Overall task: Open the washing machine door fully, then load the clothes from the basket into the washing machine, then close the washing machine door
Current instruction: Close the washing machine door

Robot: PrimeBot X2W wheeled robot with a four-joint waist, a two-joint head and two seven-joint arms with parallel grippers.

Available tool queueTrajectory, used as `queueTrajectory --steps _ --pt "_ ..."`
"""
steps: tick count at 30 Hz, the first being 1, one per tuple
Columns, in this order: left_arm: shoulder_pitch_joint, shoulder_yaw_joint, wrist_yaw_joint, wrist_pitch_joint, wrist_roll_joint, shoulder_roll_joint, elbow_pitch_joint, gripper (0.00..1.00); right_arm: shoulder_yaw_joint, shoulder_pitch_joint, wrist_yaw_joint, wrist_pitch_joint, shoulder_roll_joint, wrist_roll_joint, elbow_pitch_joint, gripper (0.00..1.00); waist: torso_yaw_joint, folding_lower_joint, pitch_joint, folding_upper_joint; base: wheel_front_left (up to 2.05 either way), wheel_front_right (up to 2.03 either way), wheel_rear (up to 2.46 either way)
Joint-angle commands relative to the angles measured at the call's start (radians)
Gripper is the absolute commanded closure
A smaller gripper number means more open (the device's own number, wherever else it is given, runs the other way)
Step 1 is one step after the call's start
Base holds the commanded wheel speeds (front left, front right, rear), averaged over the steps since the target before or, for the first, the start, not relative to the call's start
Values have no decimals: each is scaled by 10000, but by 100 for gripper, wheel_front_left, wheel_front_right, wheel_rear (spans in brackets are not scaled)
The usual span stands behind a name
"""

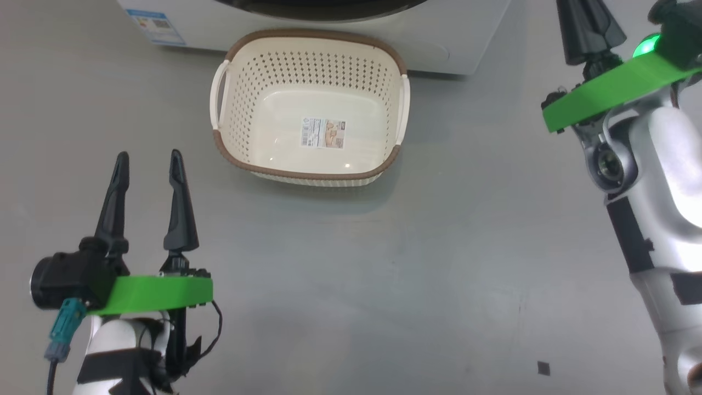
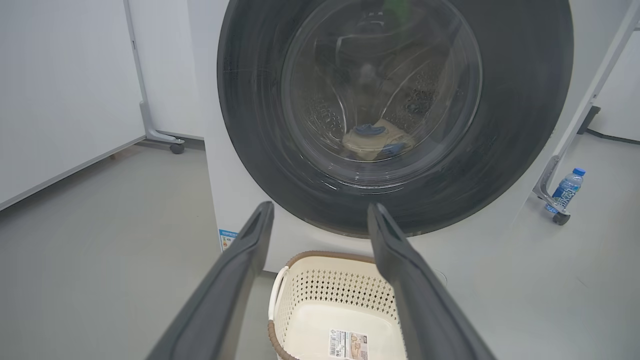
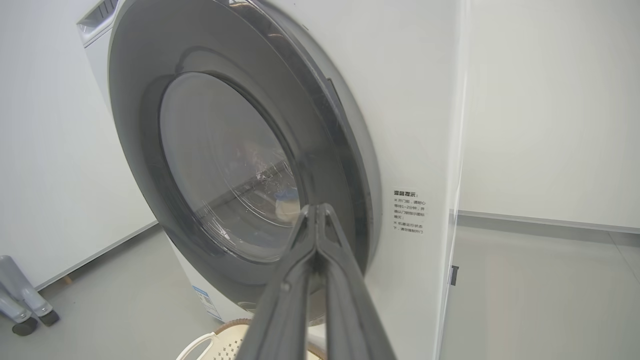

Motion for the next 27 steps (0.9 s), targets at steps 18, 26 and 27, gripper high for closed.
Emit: queueTrajectory --steps 18,26,27 --pt "1415 1269 14 -67 367 354 -509 0 -124 2791 -34 -64 213 -275 -1380 0 -1637 1 -2032 -1 0 0 0" --pt "1957 1598 117 -67 328 431 -572 0 -269 3955 -34 -64 150 -586 -1719 0 -2189 1 -2574 -1 0 0 0" --pt "1999 1634 135 -67 332 453 -576 0 -253 4041 -34 -64 147 -599 -1739 0 -2250 1 -2630 -1 0 0 0"
